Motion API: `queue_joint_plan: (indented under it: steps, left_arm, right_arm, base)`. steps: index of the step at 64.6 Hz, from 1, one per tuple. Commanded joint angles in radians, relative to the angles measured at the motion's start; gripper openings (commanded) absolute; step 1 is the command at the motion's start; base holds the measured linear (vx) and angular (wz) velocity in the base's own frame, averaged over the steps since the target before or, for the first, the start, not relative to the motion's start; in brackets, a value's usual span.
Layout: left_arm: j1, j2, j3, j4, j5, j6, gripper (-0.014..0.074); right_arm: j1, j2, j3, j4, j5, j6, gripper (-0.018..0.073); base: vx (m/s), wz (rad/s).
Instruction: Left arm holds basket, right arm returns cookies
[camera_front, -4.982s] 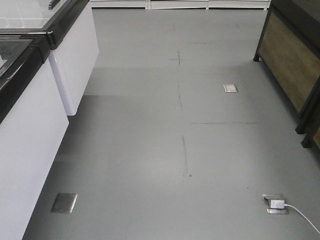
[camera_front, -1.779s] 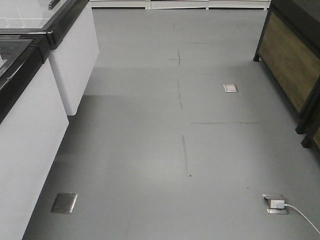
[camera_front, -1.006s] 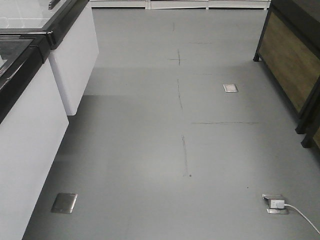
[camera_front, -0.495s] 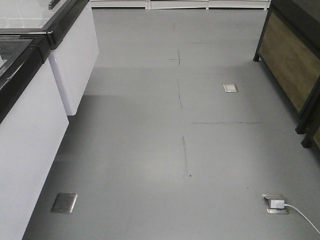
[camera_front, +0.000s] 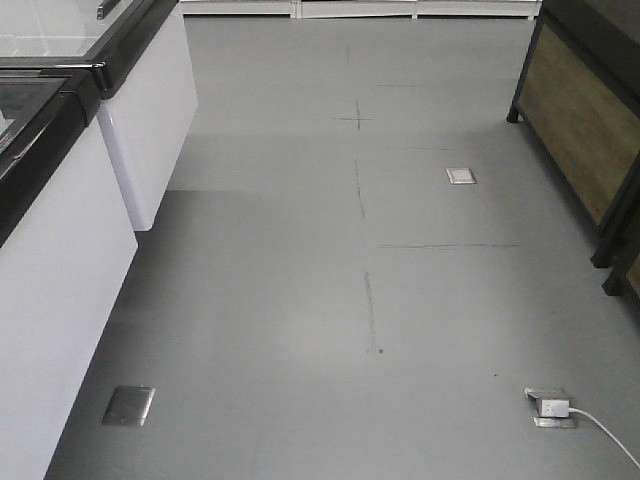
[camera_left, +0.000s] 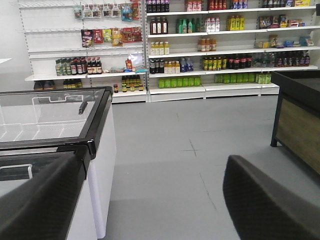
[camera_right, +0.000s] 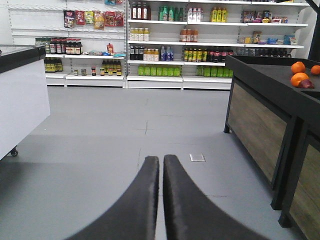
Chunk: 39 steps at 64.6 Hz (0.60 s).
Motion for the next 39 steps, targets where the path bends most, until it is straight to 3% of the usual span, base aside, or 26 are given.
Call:
queue_joint_plan:
  steps: [1,8,21,39]
  left_arm:
    - [-0.002,0.003,-0.029,-0.001,-0.081,-0.002,0.0576]
    - [0.029,0.013,-0.029,-0.012,-0.081,-0.008,0.0576]
    - [0.162,0.014,-0.029,-0.015,-0.082,-0.008,0.0576]
    - [0.367,-0.001,-0.029,-0.012,-0.052,-0.135,0.0576]
  right_arm:
    - [-0.008,-0.013,0.019,0.000,-0.072,-0.006,-0.0010]
    - [-0.008,-0.013,0.019,0.000,-0.072,-0.006,-0.0010]
    - [-0.008,-0.013,0.019,0.000,-0.072,-0.006,-0.0010]
    - [-0.008,-0.013,0.019,0.000,-0.072,-0.006,-0.0010]
  base:
    - [0.00,0.00]
    - [0.00,0.00]
    - [0.00,0.00]
    - [0.00,0.00]
